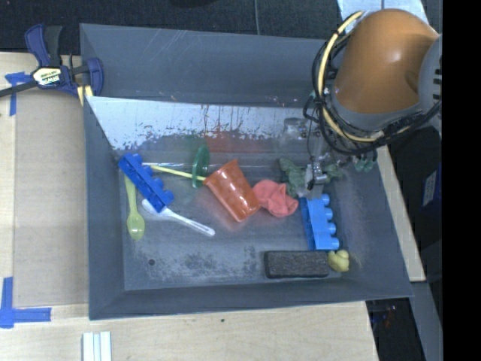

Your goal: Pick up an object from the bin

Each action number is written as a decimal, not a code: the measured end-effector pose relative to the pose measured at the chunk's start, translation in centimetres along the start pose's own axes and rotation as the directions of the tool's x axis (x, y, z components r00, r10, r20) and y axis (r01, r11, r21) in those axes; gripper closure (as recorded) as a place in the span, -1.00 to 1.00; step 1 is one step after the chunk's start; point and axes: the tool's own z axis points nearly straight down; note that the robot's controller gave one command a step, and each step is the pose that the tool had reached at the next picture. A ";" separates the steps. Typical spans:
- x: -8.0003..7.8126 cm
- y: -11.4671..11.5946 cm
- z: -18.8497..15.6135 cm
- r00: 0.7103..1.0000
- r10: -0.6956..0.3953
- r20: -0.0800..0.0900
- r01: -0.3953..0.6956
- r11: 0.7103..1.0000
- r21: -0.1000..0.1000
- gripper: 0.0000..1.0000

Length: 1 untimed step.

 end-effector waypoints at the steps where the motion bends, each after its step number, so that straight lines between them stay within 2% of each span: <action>1: 1.8 1.8 4.7 0.999 0.032 0.006 -0.032 0.999 0.001 -1.00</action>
Offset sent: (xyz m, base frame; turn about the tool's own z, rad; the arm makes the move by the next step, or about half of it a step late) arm -0.0577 0.0150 -0.1027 0.0433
